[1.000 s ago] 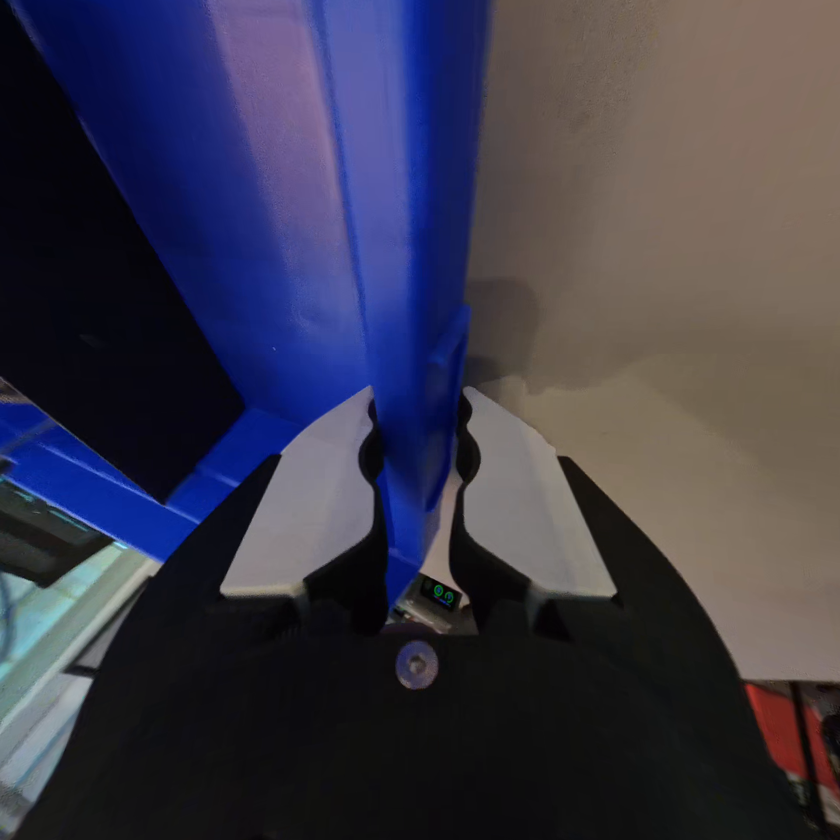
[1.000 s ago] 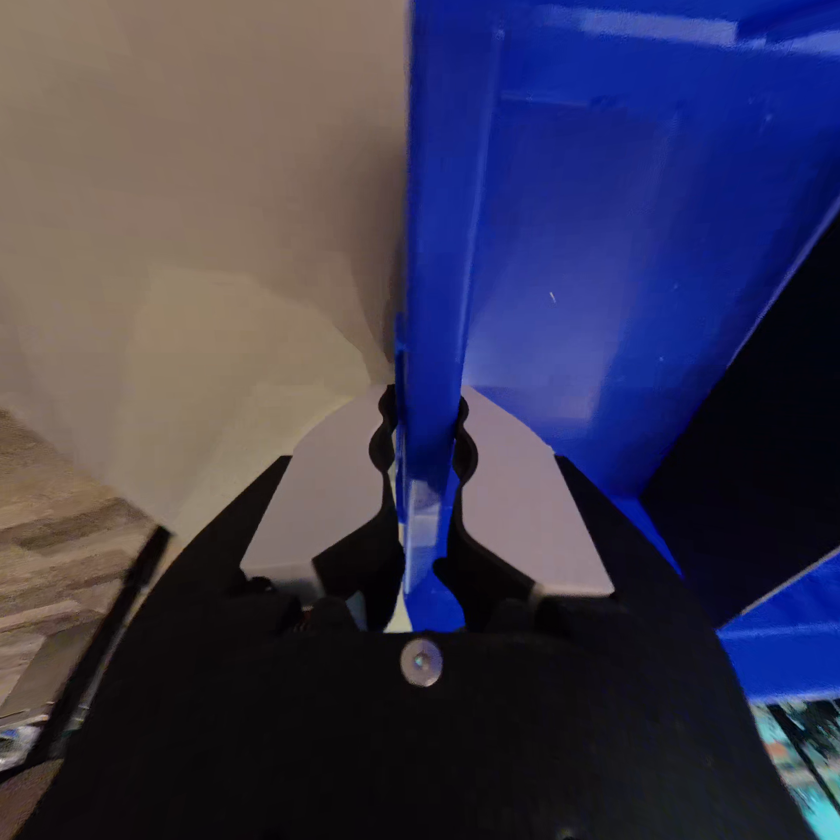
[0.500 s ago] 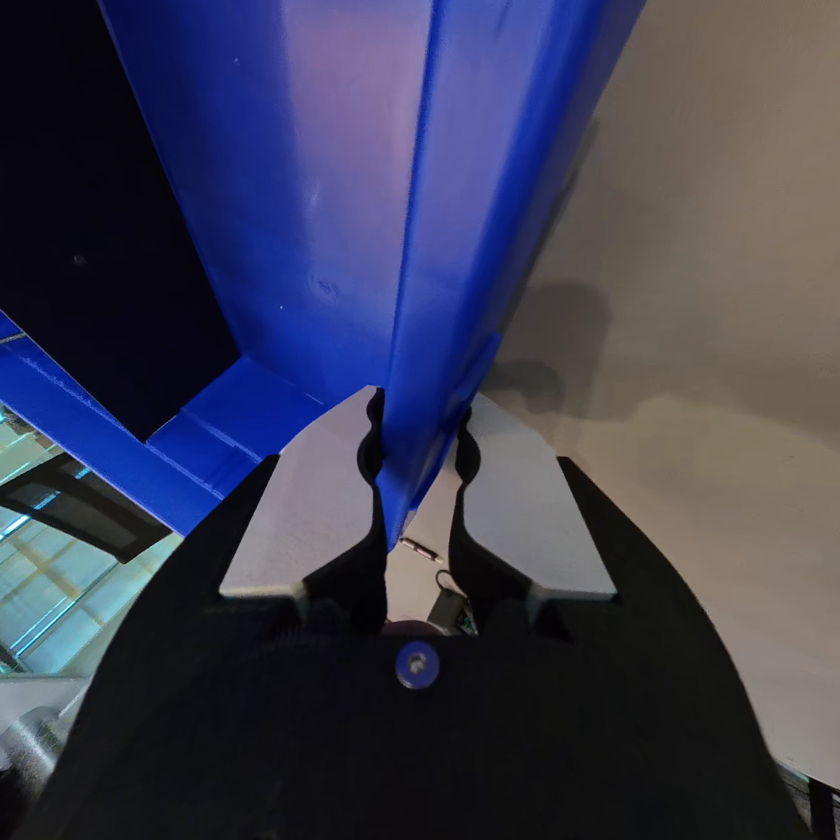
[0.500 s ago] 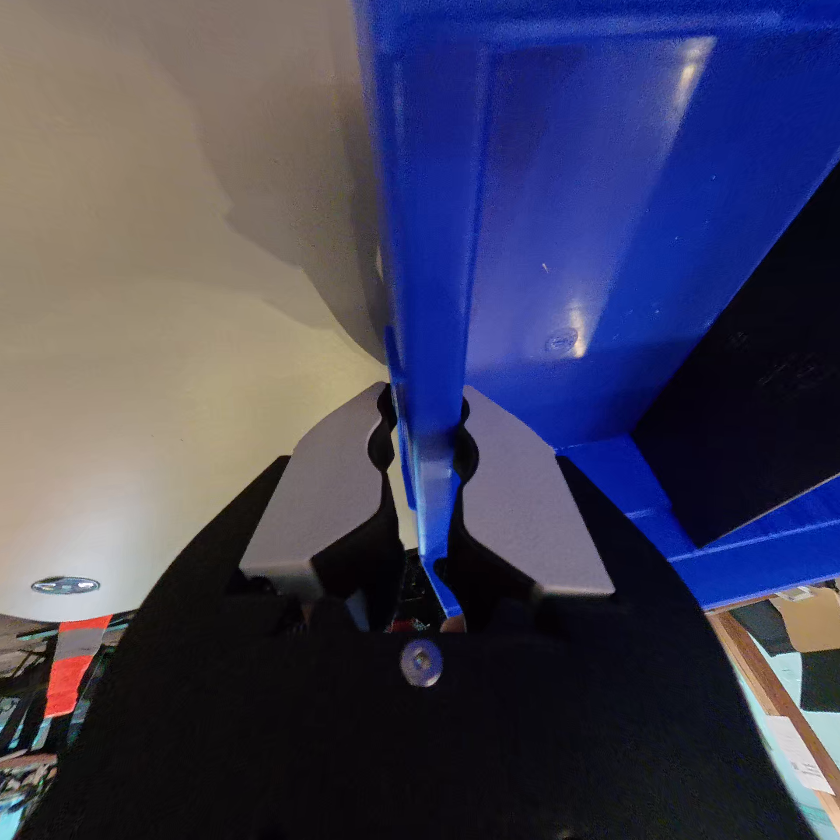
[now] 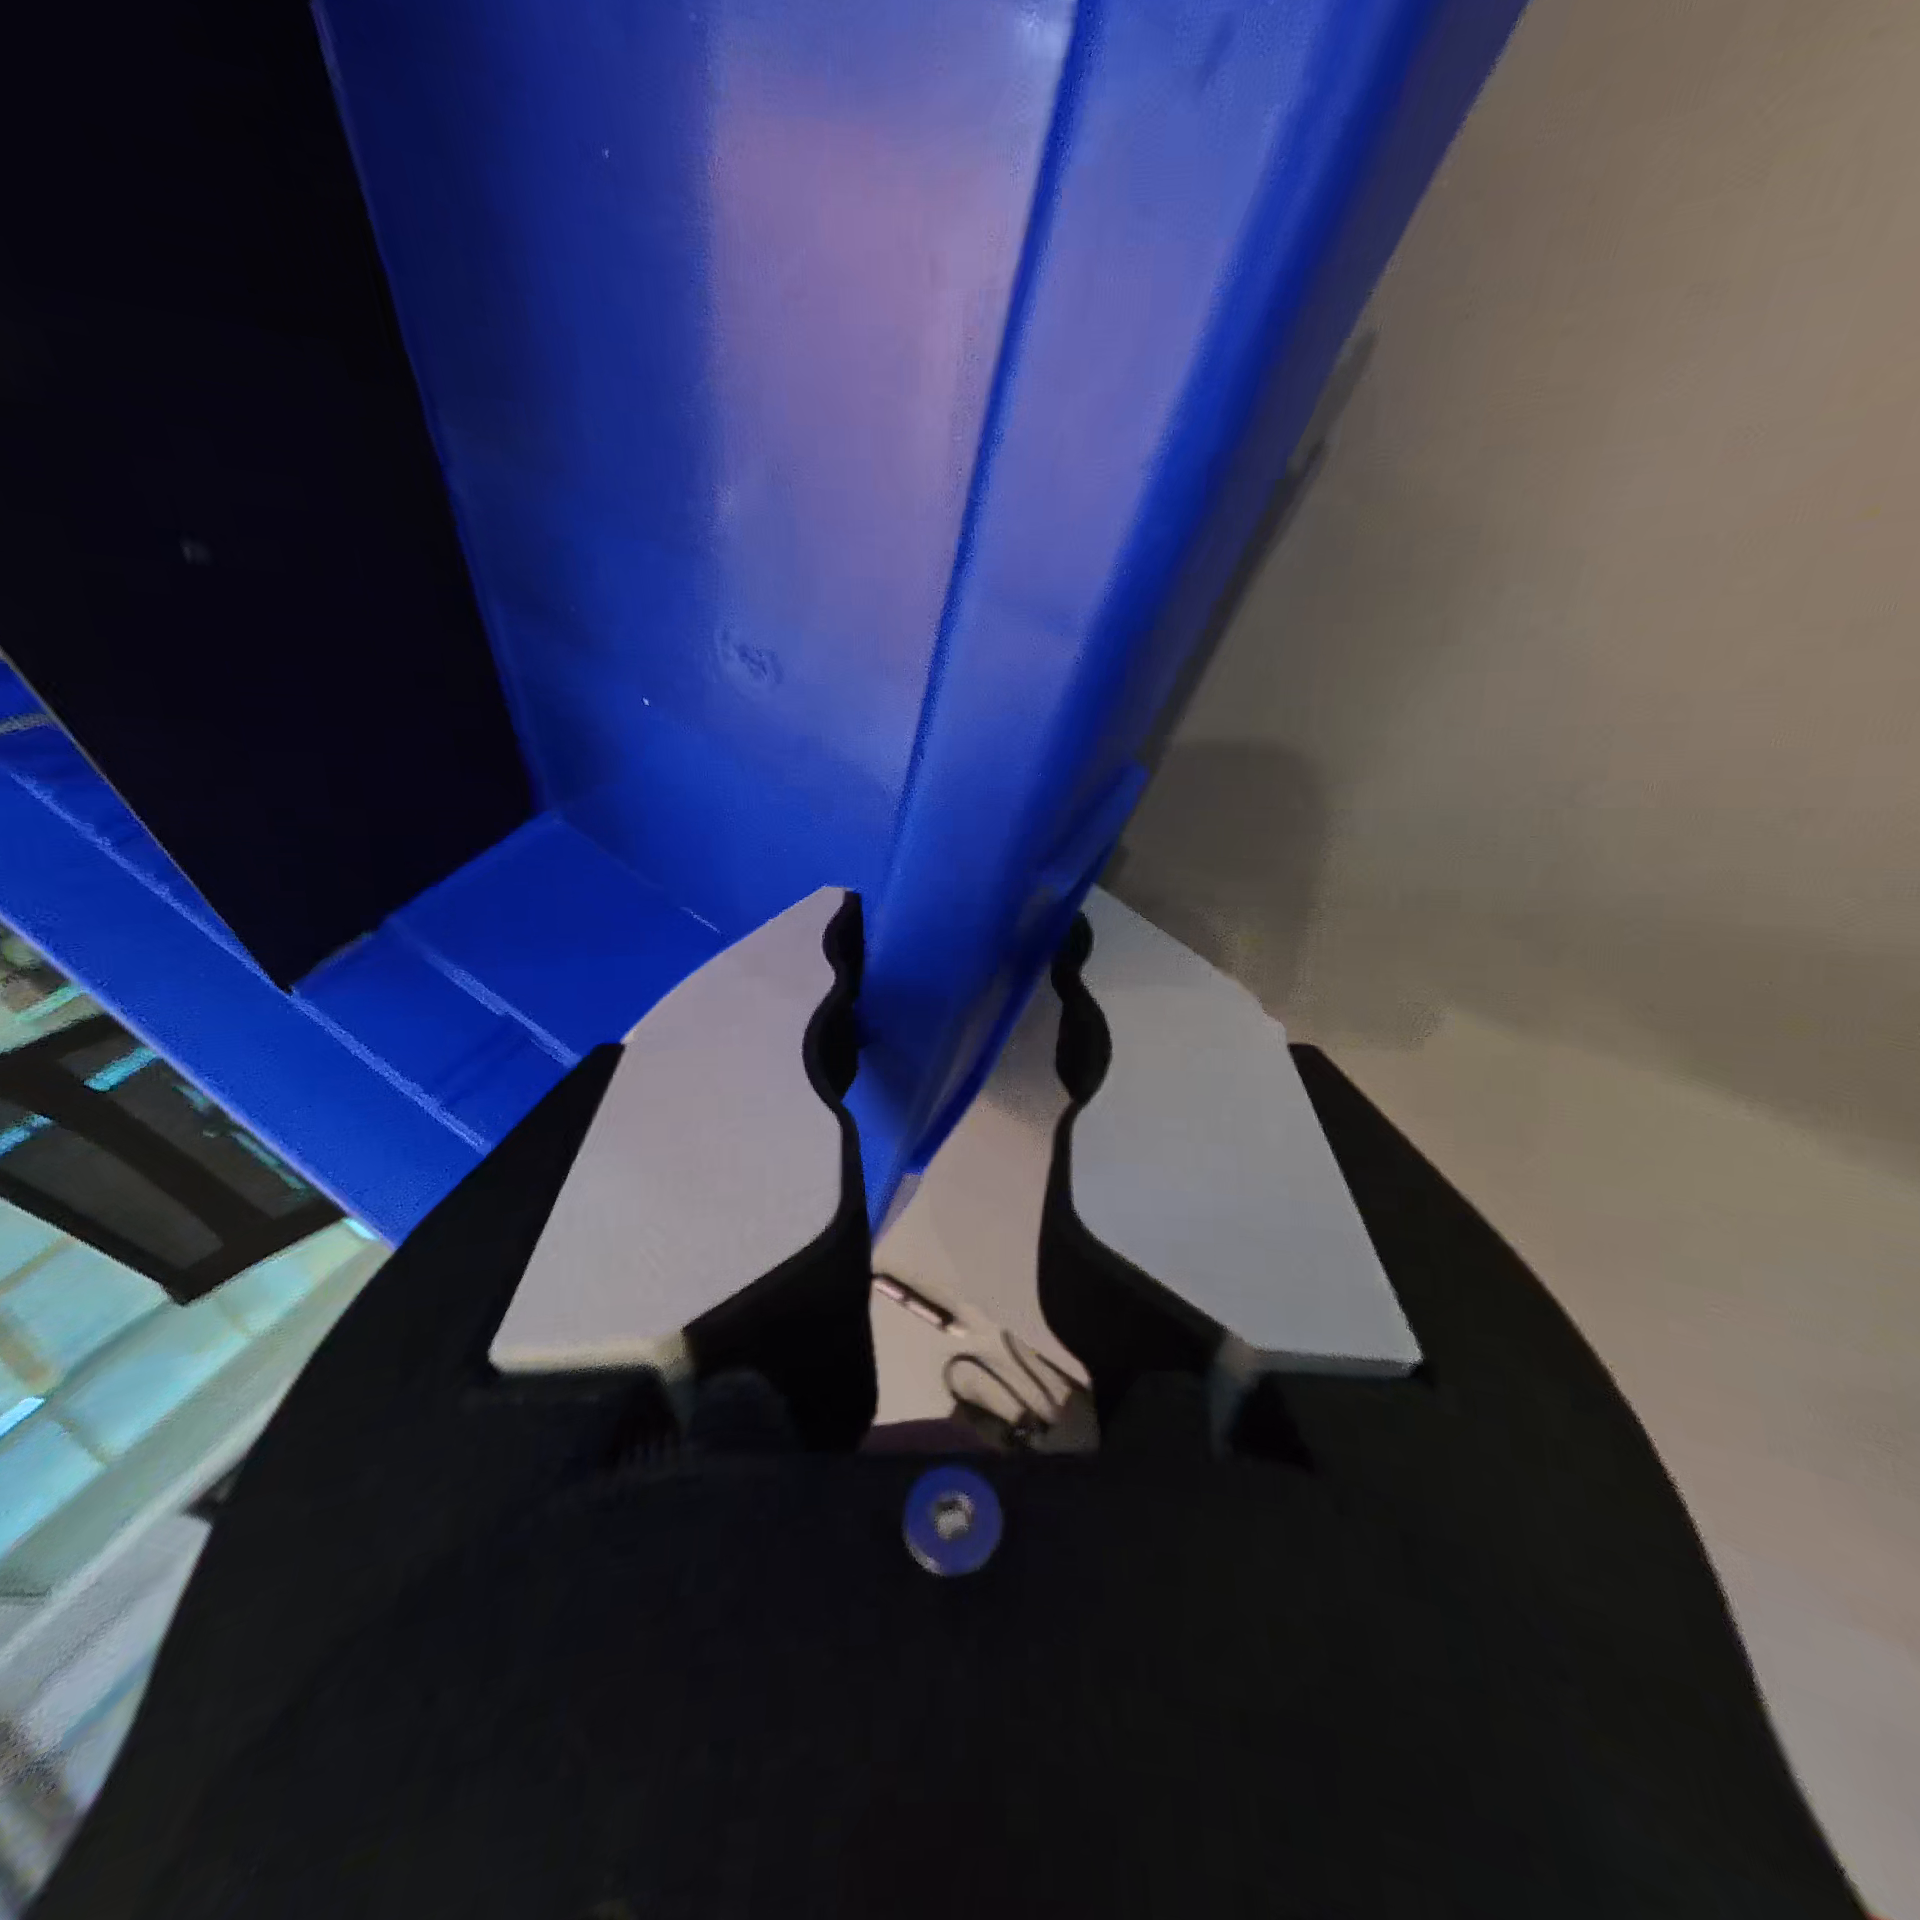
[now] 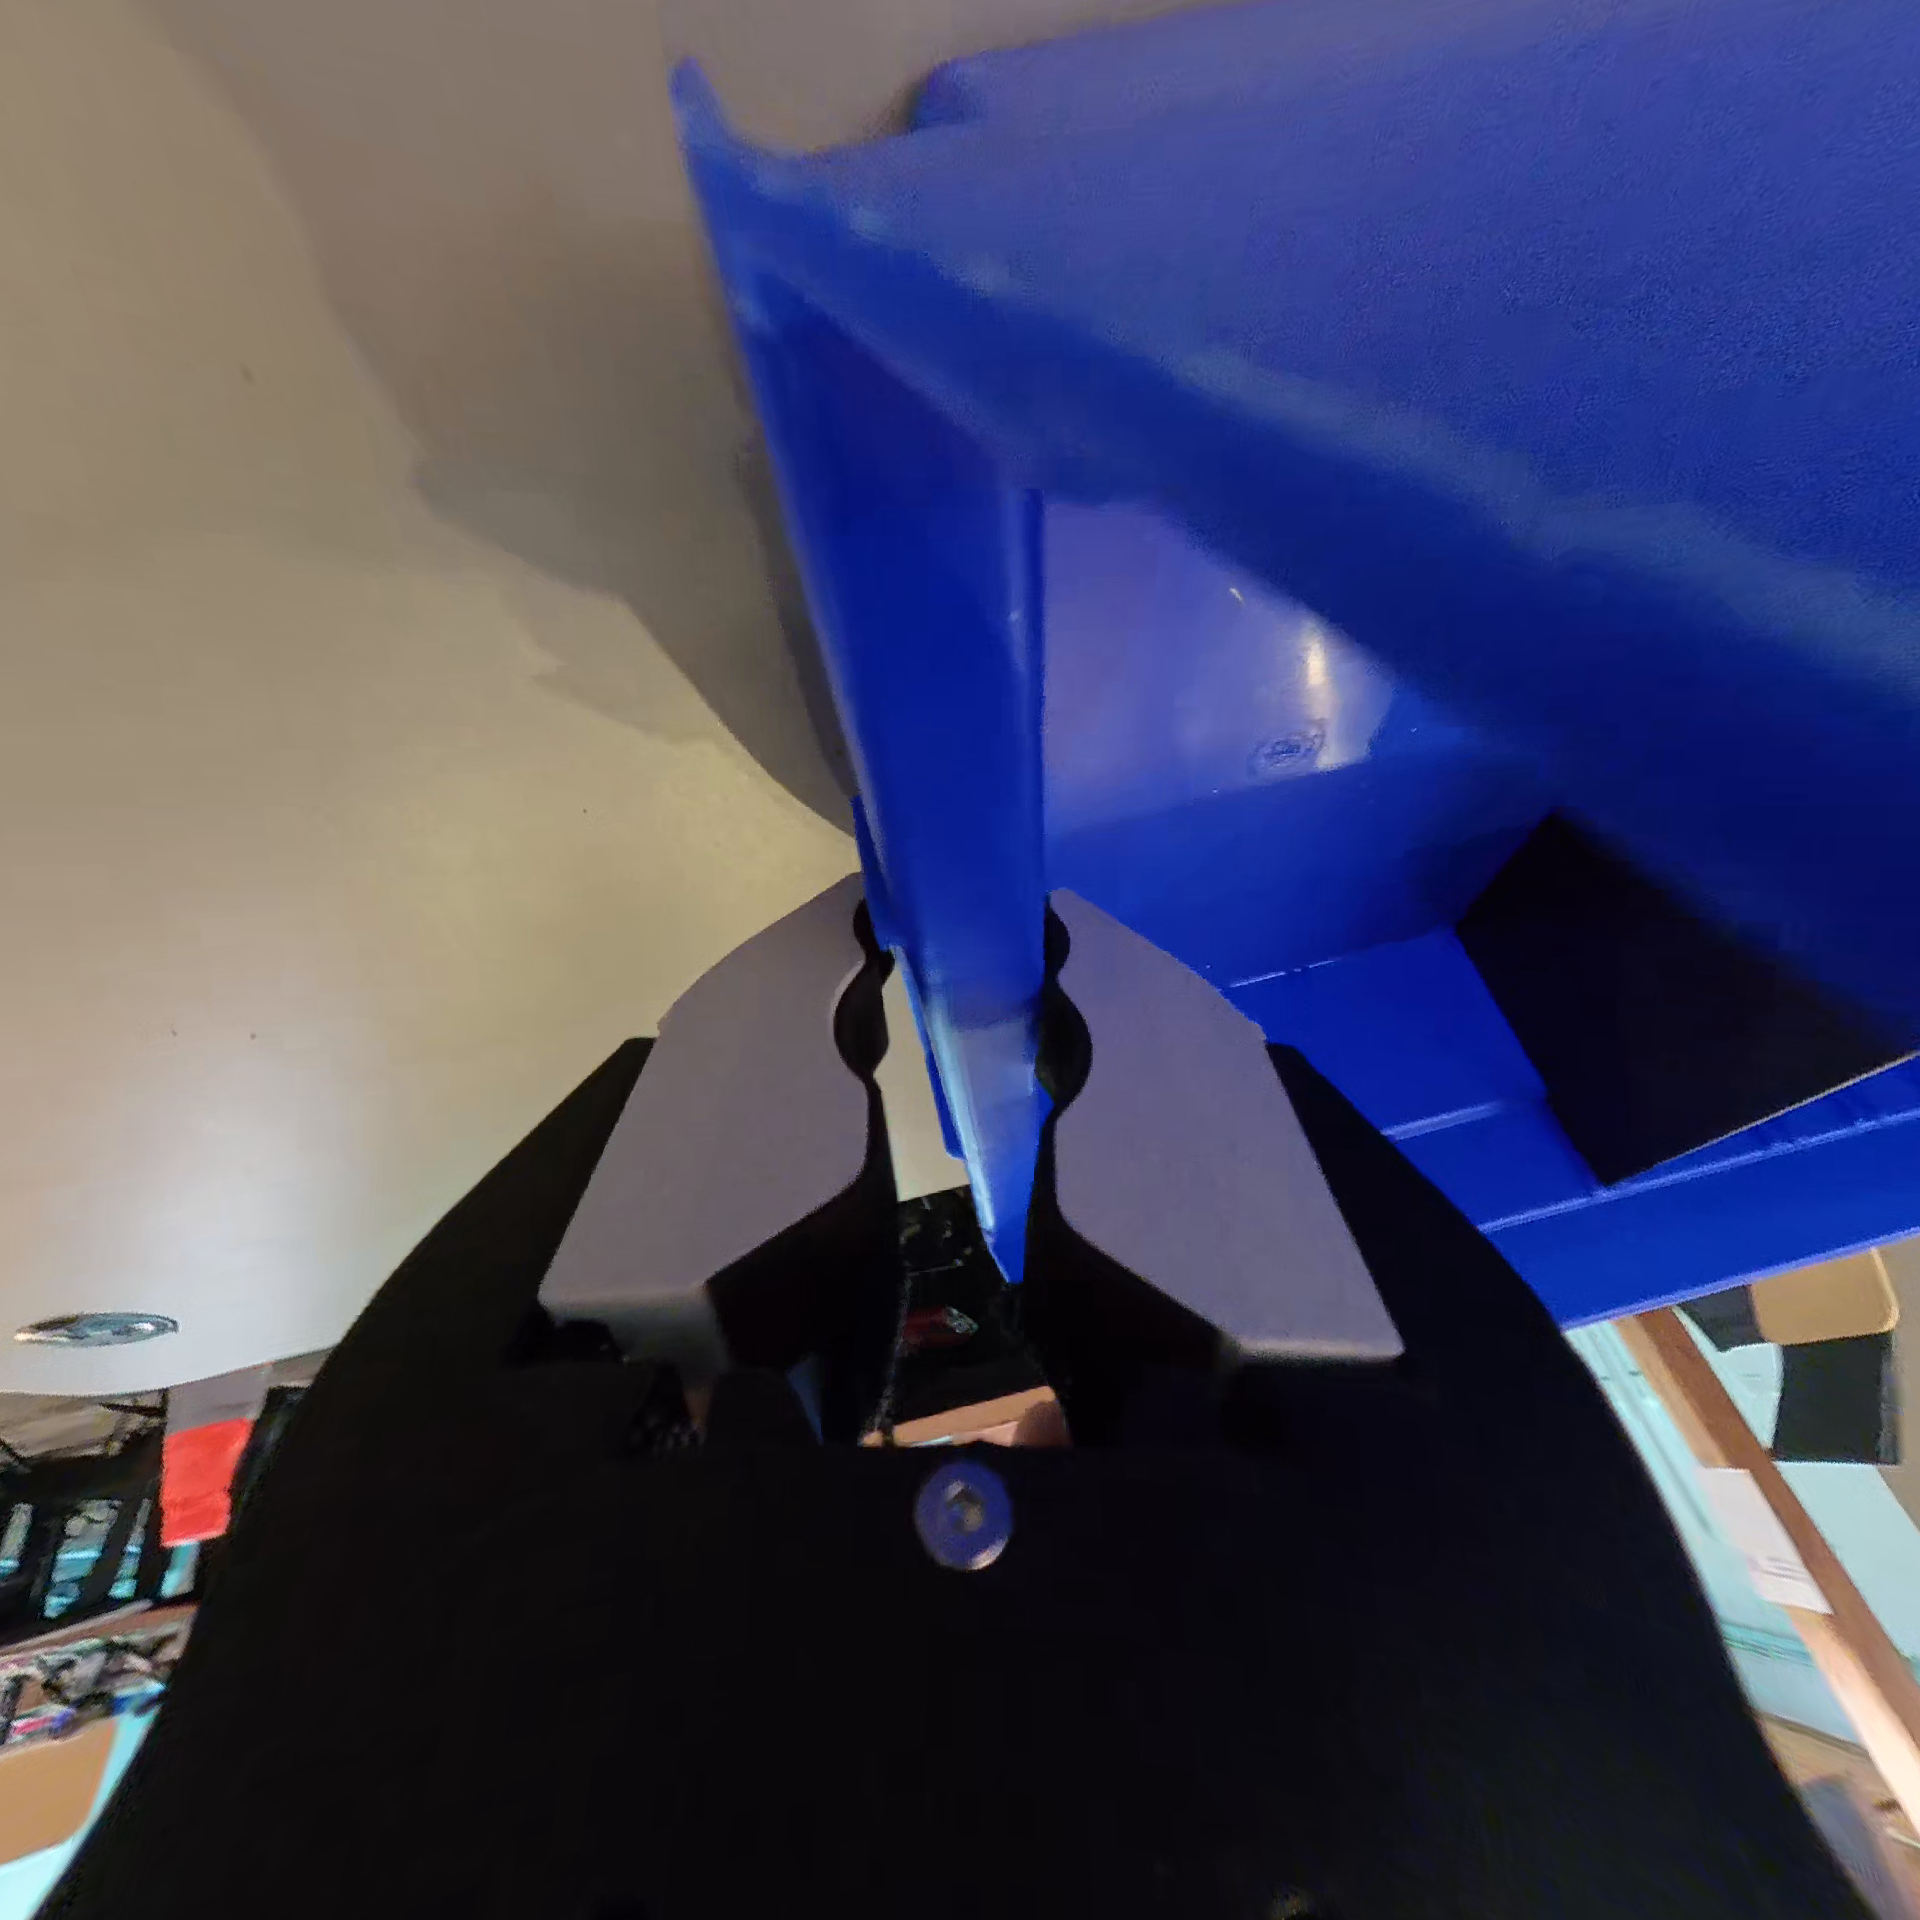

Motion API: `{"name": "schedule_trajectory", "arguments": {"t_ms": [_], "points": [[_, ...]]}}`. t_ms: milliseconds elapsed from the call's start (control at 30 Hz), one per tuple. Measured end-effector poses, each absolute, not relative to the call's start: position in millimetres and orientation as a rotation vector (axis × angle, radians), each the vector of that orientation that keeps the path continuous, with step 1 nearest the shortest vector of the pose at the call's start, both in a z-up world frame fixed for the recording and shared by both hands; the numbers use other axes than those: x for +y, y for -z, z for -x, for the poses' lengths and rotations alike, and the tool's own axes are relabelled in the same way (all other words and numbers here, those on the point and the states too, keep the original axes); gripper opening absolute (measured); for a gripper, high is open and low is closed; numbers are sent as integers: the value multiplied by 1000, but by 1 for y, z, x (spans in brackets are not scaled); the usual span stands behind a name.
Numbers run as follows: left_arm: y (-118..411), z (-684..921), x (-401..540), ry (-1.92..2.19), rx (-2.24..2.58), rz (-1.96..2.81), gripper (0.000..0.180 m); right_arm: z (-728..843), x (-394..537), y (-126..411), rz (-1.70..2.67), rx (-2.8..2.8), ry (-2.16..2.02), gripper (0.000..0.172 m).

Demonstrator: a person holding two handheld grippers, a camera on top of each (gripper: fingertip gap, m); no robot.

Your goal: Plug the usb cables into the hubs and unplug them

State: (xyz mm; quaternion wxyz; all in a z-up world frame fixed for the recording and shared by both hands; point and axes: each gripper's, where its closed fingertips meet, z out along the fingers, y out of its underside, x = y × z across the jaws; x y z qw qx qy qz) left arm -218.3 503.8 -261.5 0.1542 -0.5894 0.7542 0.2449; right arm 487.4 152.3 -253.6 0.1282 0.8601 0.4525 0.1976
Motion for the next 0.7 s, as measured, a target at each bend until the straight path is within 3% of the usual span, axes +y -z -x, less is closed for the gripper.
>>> {"name": "schedule_trajectory", "arguments": {"t_ms": [167, 367, 533, 700], "points": [[236, 219, 493, -555, 1926, 1825, 70, -473, 155, 231, -2714, 1217, -689, 47], [197, 153, 423, -186, 1730, 1777, 80, -396, 163, 187, -3067, 1250, -731, 55], [195, 72, 362, -38, 1703, 1647, 89, -291, 176, 190, -3360, 1346, -393, 66], [227, -8, 319, 254, 1693, 1676, 100, -208, 200, 217, -3556, 1360, 6, 85]]}}
